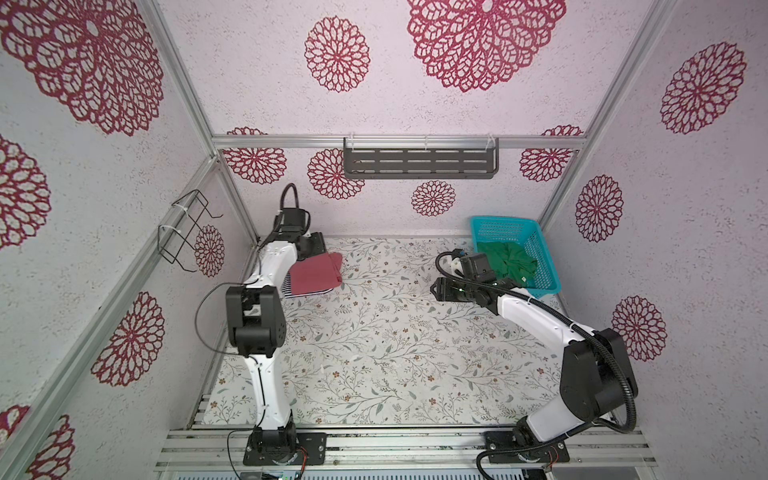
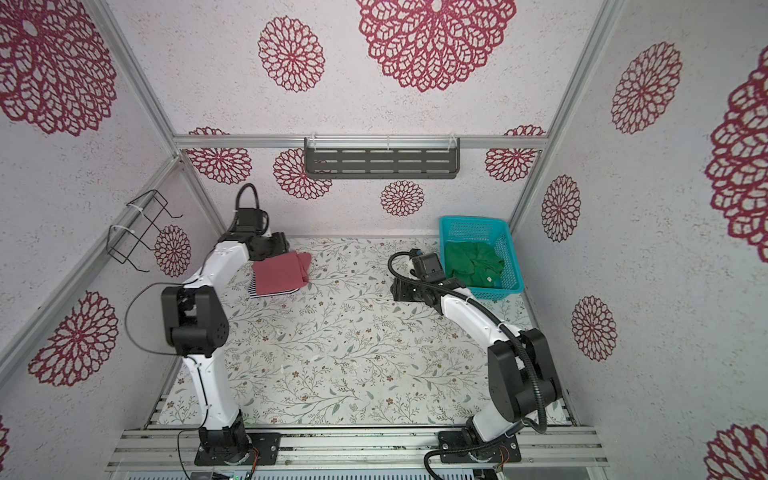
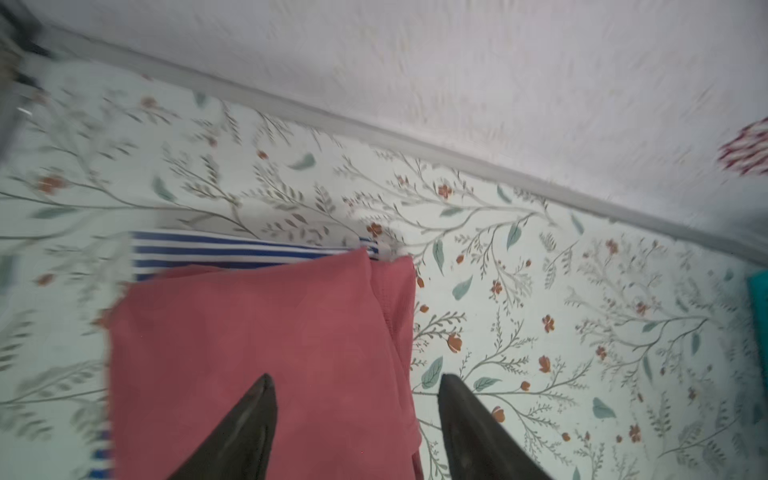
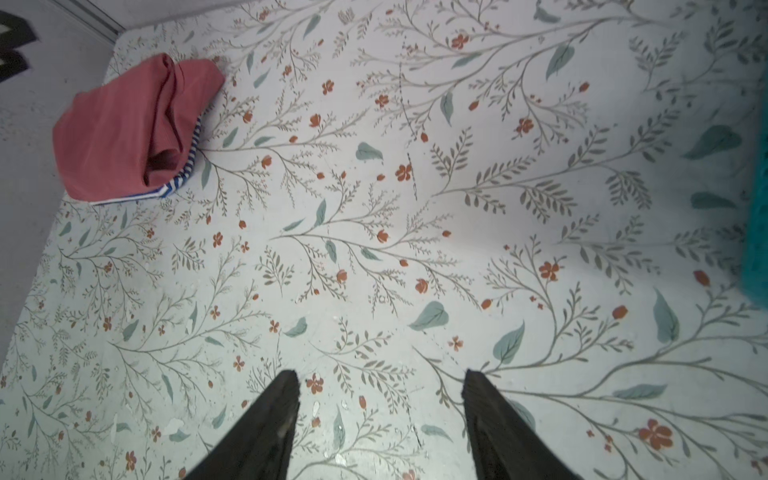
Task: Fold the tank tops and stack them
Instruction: 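Lower the pink top onto the striped top with the left gripper and release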
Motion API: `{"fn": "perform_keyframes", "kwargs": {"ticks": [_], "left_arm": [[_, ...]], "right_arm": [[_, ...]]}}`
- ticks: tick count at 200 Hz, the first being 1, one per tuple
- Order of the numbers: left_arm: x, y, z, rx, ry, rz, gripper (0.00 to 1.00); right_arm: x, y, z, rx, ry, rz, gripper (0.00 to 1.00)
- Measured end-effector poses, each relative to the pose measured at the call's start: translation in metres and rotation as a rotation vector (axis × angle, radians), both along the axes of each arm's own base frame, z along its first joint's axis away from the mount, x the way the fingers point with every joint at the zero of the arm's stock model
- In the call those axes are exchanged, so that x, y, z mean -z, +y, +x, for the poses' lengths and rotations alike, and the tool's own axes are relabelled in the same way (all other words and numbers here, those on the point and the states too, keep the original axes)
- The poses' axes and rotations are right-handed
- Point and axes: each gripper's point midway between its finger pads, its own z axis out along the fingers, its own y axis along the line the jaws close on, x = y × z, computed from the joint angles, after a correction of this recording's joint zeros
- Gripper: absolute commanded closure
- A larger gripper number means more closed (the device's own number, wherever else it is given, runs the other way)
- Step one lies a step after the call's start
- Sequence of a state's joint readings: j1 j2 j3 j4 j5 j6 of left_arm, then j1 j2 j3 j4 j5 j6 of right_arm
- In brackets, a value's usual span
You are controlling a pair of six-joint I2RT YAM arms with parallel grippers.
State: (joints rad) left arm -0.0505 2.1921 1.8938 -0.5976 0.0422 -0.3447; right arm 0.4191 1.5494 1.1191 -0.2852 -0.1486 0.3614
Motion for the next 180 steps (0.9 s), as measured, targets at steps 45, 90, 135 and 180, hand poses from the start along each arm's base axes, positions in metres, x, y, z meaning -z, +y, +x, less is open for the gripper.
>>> {"fn": "perform_keyframes", "kwargs": {"ticks": [45, 90, 135, 180], "left_arm": [[0.057, -0.035, -0.003, 0.027, 0.134, 0.088, 0.40], [0.046, -0.019, 0.009, -0.048, 0.103, 0.162, 0.60], [0.062, -0.010, 0.020, -0.082, 0.114, 0.214, 0.51], [0.079, -0.009, 0.018, -0.083, 0.143, 0.242, 0.84]], "right_arm": [[0.007, 0.012, -0.006, 0.001, 0.012, 0.089, 0.34], [0.025, 0.058, 0.002, -0.083, 0.040, 0.138, 0.34], [0.037, 0.079, -0.005, -0.132, 0.064, 0.151, 0.34], [0.036, 0.084, -0.002, -0.138, 0.054, 0.174, 0.34]]}}
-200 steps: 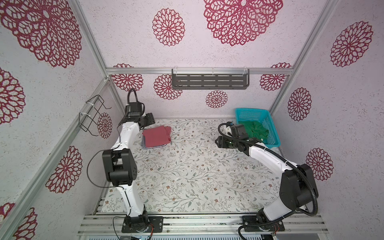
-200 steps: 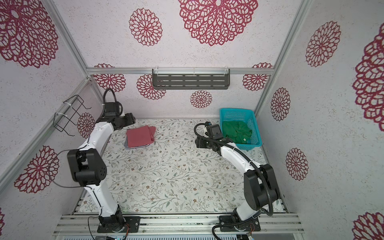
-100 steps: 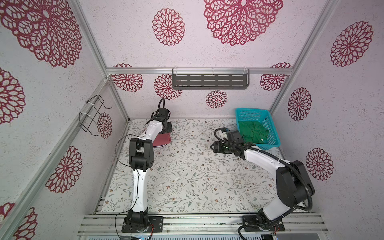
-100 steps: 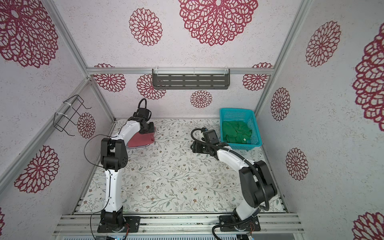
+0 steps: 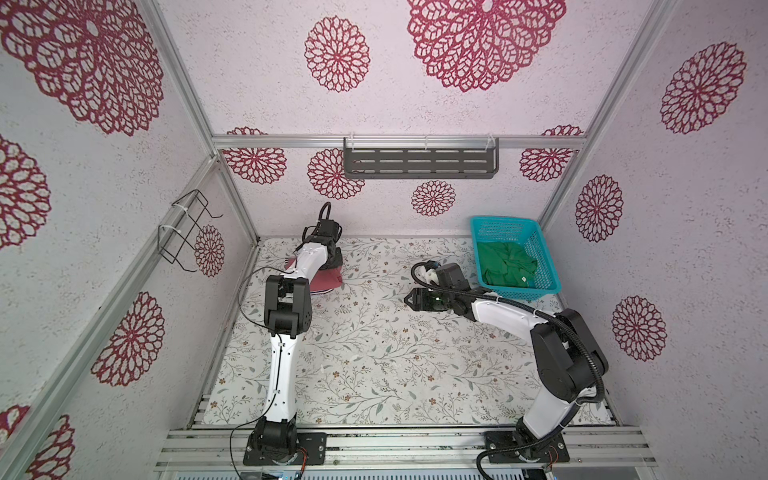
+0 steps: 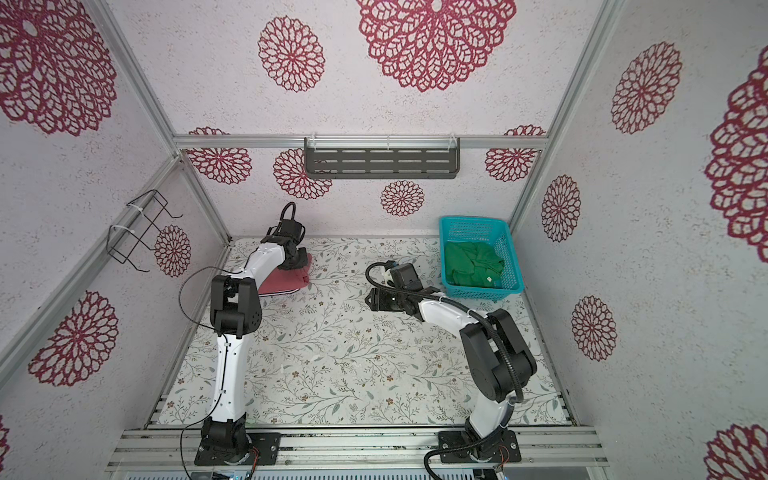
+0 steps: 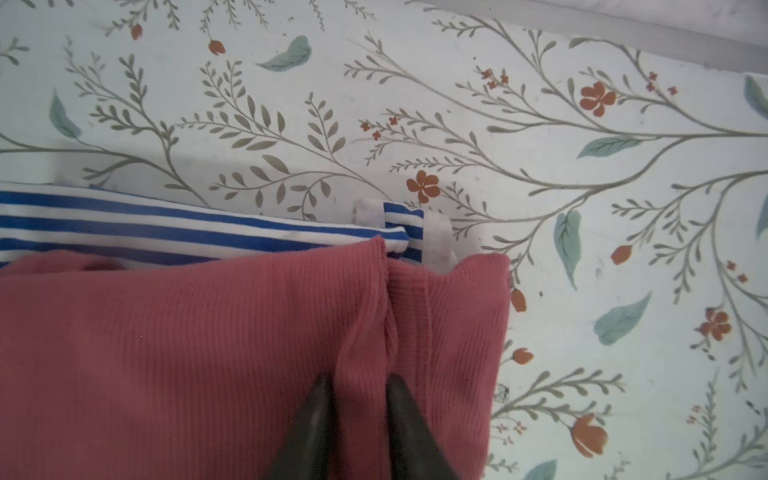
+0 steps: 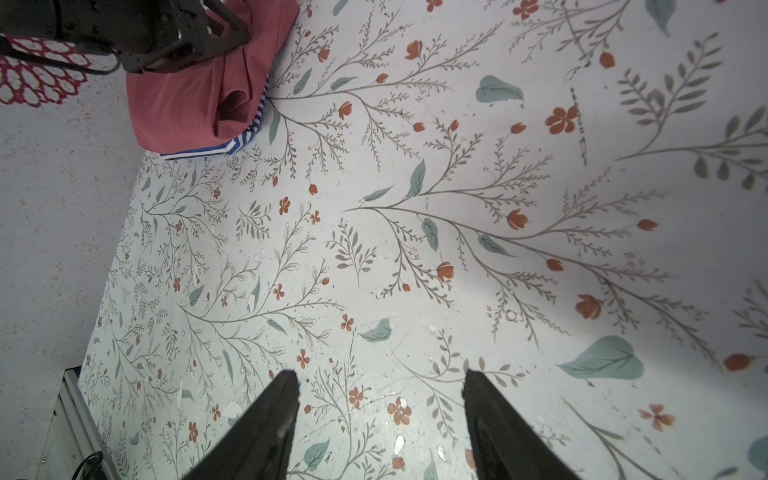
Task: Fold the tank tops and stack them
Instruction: 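Lower the pink top onto the striped top with the left gripper and release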
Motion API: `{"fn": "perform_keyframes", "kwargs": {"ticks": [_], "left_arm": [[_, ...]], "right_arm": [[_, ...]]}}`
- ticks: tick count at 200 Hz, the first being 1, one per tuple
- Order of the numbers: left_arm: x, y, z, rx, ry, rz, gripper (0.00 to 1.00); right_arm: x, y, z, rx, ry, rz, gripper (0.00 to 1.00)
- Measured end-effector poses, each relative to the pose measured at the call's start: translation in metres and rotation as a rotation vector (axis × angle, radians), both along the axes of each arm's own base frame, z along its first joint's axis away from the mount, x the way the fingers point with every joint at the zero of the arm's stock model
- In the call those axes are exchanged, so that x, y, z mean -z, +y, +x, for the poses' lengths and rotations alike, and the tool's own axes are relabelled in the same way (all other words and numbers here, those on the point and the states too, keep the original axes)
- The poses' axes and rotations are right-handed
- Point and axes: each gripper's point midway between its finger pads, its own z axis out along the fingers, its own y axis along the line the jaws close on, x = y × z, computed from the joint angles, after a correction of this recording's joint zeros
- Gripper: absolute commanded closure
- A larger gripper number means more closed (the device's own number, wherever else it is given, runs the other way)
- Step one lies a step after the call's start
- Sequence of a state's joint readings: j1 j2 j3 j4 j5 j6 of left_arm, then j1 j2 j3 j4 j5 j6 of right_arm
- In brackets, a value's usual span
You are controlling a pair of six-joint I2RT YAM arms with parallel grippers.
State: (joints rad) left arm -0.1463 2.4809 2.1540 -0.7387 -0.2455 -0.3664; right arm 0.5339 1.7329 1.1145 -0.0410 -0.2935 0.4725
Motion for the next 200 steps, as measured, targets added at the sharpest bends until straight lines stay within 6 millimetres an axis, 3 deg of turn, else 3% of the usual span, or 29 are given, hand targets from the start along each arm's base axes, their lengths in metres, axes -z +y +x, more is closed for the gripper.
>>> {"fn": "perform_keyframes", "kwargs": {"ticks": [67, 75, 91, 104, 117, 129, 145, 178, 200], "left_arm": [[-0.004, -0.014, -0.009, 0.047, -0.013, 0.093, 0.85], [-0.007, -0.018, -0.010, 0.059, -0.017, 0.103, 0.79], [-0.016, -0.024, -0.010, 0.074, -0.031, 0.123, 0.55], [-0.022, -0.026, -0.010, 0.077, -0.042, 0.132, 0.48], [-0.027, -0.028, -0.010, 0.074, -0.052, 0.137, 0.46], [-0.030, -0.027, -0.010, 0.070, -0.059, 0.136, 0.50], [-0.031, -0.023, -0.009, 0.058, -0.064, 0.132, 0.63], [-0.033, -0.012, -0.005, 0.031, -0.065, 0.121, 0.71], [-0.036, -0.009, 0.001, 0.018, -0.077, 0.114, 0.93]], "right_arm": [[-0.001, 0.001, 0.001, -0.001, -0.007, 0.004, 0.33], [-0.002, 0.001, 0.001, -0.001, -0.008, 0.004, 0.33], [-0.002, 0.002, 0.001, -0.002, -0.010, 0.005, 0.33], [-0.002, 0.002, 0.001, -0.002, -0.011, 0.007, 0.33], [-0.002, 0.002, 0.001, -0.004, -0.012, 0.008, 0.33], [-0.003, 0.002, 0.001, -0.005, -0.011, 0.009, 0.33], [-0.003, 0.003, 0.000, -0.009, -0.010, 0.011, 0.33], [-0.003, 0.004, -0.001, -0.015, -0.006, 0.016, 0.33], [-0.001, 0.003, -0.002, -0.017, -0.005, 0.013, 0.33]]}}
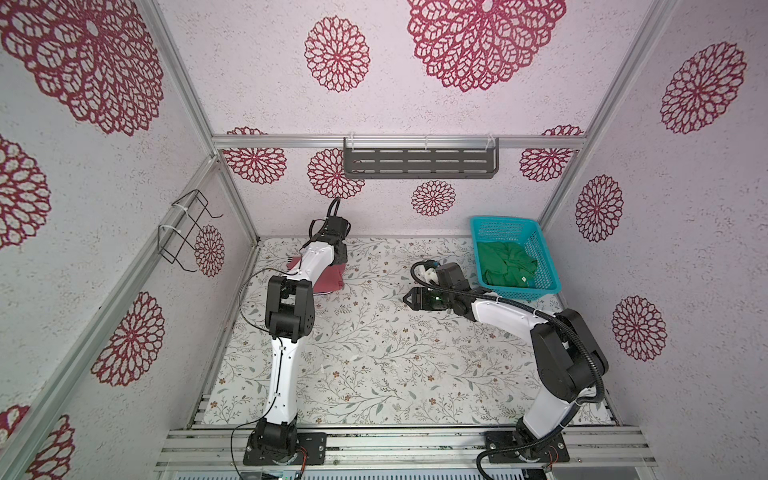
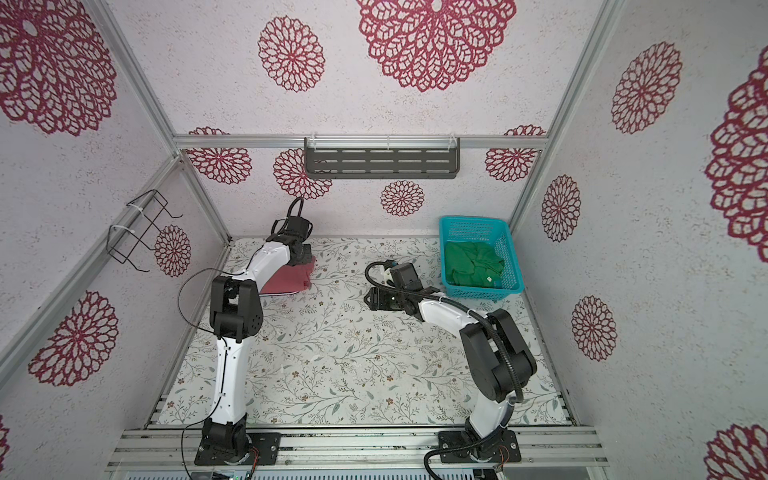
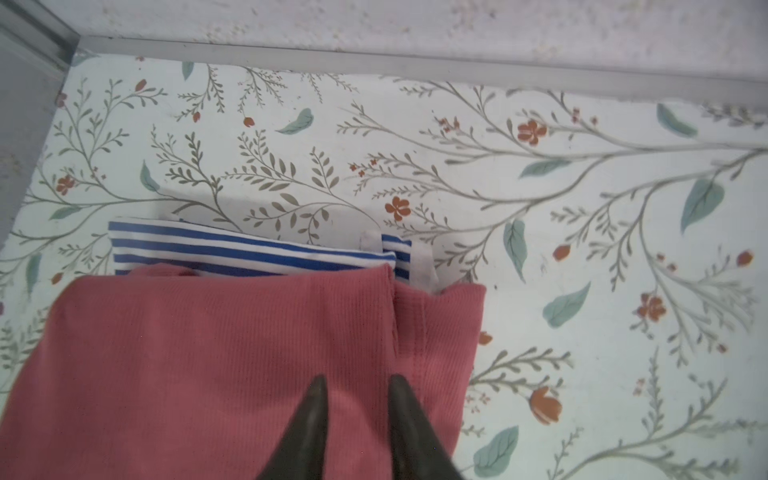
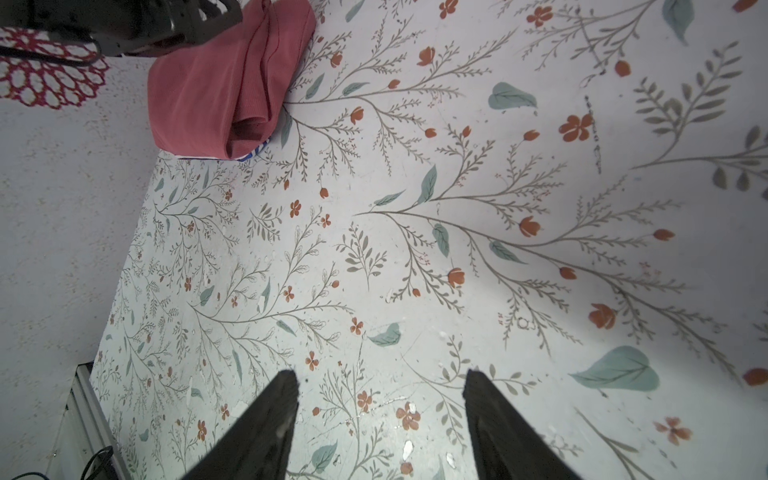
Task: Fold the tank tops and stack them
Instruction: 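Lower the pink top onto the striped top with the left gripper and release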
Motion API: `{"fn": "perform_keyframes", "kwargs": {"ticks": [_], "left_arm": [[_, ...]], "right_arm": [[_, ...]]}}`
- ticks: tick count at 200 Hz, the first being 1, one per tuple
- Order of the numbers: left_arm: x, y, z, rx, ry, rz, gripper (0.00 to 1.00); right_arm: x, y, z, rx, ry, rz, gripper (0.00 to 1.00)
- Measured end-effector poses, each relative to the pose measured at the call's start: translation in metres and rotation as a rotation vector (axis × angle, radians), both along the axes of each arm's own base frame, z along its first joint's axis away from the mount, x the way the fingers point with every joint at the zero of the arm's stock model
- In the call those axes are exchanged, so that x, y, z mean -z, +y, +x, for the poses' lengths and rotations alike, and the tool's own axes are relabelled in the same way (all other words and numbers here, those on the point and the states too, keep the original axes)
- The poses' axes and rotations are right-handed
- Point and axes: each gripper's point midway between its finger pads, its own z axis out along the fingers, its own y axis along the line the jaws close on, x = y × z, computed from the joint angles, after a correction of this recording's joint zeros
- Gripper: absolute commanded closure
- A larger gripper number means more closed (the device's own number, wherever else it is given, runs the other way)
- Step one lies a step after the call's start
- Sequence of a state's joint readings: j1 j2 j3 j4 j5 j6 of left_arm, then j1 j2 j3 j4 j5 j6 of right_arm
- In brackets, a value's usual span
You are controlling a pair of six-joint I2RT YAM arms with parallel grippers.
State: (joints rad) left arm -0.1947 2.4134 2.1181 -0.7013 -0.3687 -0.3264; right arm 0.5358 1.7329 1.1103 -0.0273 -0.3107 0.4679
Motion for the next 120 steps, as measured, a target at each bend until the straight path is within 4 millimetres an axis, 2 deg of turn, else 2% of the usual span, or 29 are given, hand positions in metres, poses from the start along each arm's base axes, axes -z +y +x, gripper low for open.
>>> {"fn": "perform_keyframes", "kwargs": {"ticks": [6, 30, 37, 49, 54, 63, 76, 84, 104, 120], "left_arm": [[0.000, 0.000, 0.000, 0.000, 0.002, 0.000, 0.96], [0.008, 0.003, -0.003, -0.005, 0.016, 0.004, 0.97], [0.011, 0.003, -0.005, -0.005, 0.024, 0.004, 0.91], [0.013, 0.004, -0.007, 0.001, 0.036, 0.010, 0.62], [0.013, 0.004, -0.007, -0.001, 0.036, 0.008, 0.54], [0.012, 0.004, -0.007, 0.000, 0.036, 0.008, 0.46], [0.012, 0.003, -0.007, 0.002, 0.035, 0.005, 0.44], [0.013, 0.002, -0.007, 0.003, 0.037, 0.001, 0.48], [0.013, 0.001, -0.007, 0.003, 0.036, -0.010, 0.74], [0.014, 0.001, -0.008, 0.007, 0.044, -0.008, 0.88]], "right_arm": [[0.001, 0.000, -0.001, -0.001, 0.002, -0.002, 0.33], [0.003, -0.001, -0.002, -0.002, 0.007, -0.007, 0.33], [0.003, -0.001, -0.002, -0.002, 0.007, -0.007, 0.33], [0.003, -0.001, -0.002, -0.002, 0.007, -0.007, 0.33], [0.003, -0.001, -0.002, -0.002, 0.007, -0.007, 0.33], [0.004, -0.001, -0.002, -0.002, 0.007, -0.007, 0.33], [0.003, -0.001, -0.002, -0.002, 0.007, -0.007, 0.33], [0.004, -0.001, -0.002, -0.002, 0.007, -0.007, 0.33], [0.005, -0.003, -0.003, 0.000, 0.007, -0.010, 0.33], [0.007, -0.008, -0.007, 0.010, 0.009, -0.025, 0.33]]}}
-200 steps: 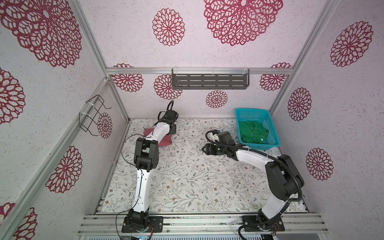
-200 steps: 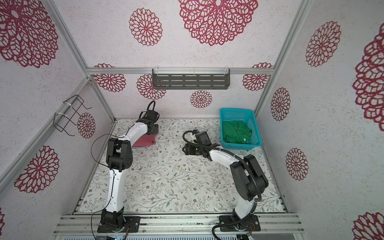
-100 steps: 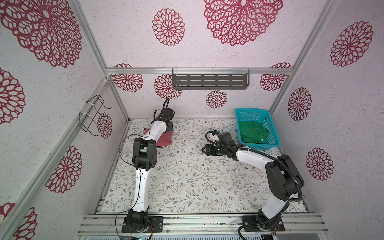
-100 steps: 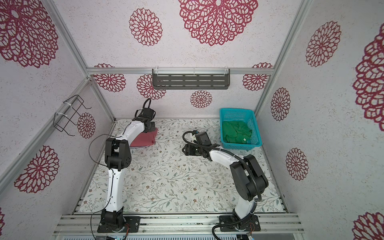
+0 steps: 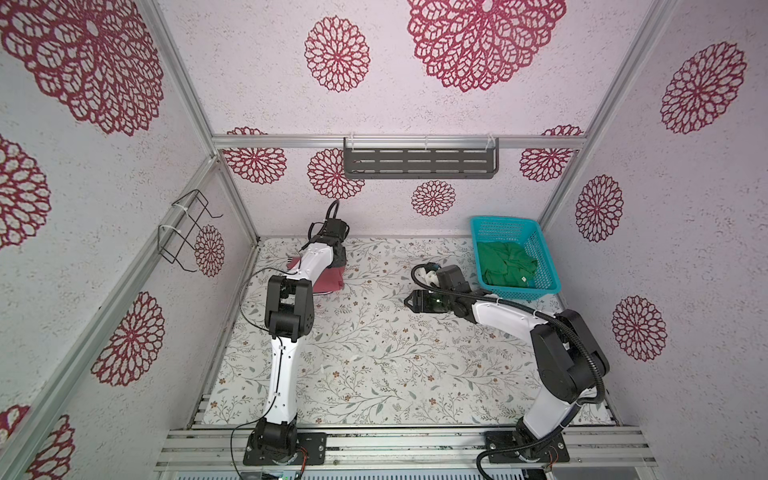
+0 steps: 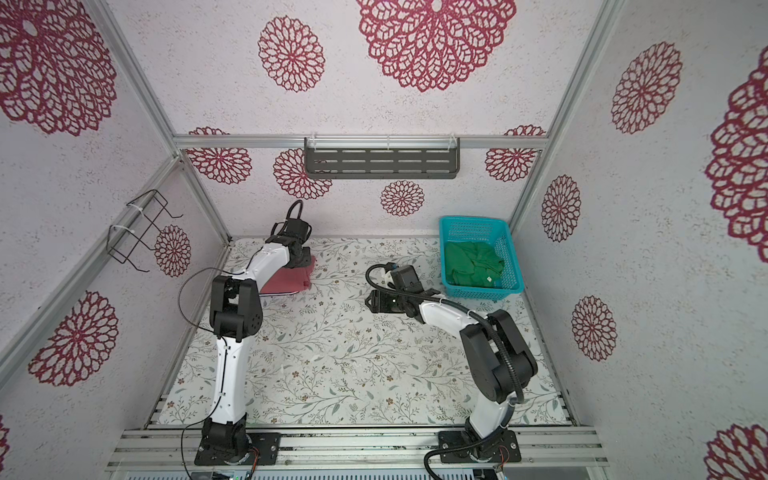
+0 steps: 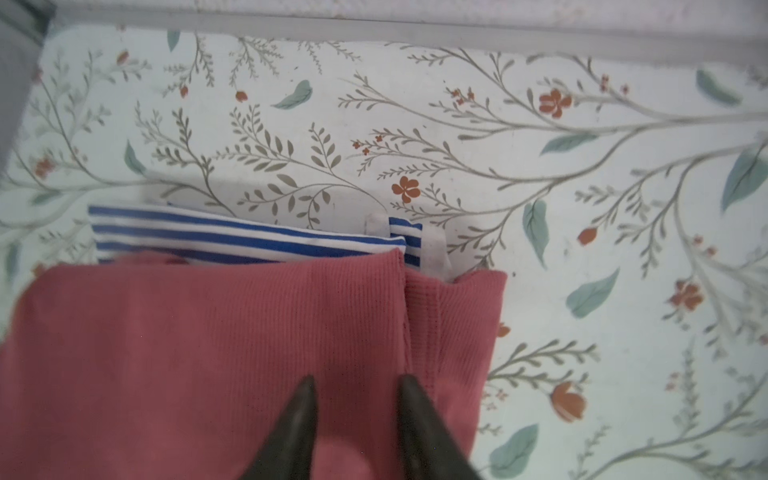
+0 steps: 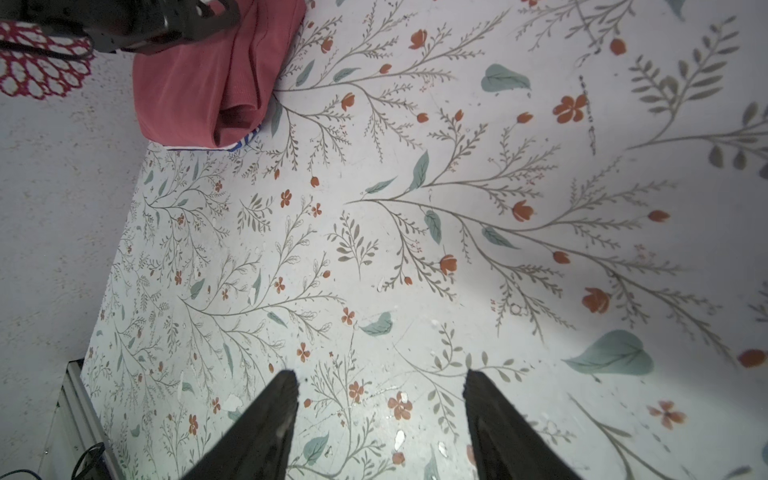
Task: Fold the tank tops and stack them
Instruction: 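Lower the pink top onto the striped top with the left gripper and release, then grasp the green top in the teal basket with the right gripper and lift it out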
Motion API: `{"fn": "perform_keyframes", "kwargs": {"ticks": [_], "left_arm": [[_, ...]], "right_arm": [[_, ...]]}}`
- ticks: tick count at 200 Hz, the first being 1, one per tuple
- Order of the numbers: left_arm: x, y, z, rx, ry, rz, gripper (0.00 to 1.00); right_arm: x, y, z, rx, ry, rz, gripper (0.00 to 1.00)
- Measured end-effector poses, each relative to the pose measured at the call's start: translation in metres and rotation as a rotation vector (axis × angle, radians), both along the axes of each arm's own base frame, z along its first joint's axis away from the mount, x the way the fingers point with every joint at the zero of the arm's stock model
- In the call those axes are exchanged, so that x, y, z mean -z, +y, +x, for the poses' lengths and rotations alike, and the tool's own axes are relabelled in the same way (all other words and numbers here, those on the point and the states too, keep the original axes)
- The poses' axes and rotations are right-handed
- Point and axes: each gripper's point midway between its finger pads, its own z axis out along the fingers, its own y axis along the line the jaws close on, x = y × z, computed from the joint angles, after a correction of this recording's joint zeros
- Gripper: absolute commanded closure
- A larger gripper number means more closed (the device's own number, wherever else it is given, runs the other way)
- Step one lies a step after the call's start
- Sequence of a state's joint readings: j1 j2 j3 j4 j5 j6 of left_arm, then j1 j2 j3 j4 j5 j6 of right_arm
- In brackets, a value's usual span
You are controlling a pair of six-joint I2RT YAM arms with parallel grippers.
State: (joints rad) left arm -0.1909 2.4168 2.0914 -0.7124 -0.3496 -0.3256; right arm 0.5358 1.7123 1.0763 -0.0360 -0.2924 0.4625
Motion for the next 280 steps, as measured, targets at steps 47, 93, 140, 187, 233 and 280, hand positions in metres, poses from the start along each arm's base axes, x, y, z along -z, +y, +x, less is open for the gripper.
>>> {"fn": "perform_keyframes", "kwargs": {"ticks": [47, 93, 140, 187, 233, 280], "left_arm": [[0.000, 0.001, -0.001, -0.006, 0.001, 0.001, 1.00], [0.000, -0.005, -0.009, 0.013, -0.001, 0.010, 0.30], [-0.045, -0.028, -0.033, 0.063, -0.076, -0.003, 0.04], [-0.150, -0.050, -0.080, 0.109, -0.285, -0.063, 0.00], [-0.169, -0.058, -0.156, 0.119, -0.340, -0.168, 0.02], [-0.135, -0.056, -0.232, 0.098, -0.283, -0.299, 0.02]], "right_arm": [[-0.022, -0.008, -0.002, 0.009, -0.056, -0.014, 0.33], [-0.026, -0.025, 0.000, 0.056, -0.082, -0.056, 0.28], [-0.079, -0.145, 0.036, 0.376, -0.189, -0.177, 0.21], [-0.104, -0.282, 0.075, 0.696, -0.204, -0.323, 0.13], [-0.034, -0.321, 0.136, 0.693, -0.062, -0.459, 0.09], [0.063, -0.317, 0.164, 0.619, 0.121, -0.513, 0.14]]}}
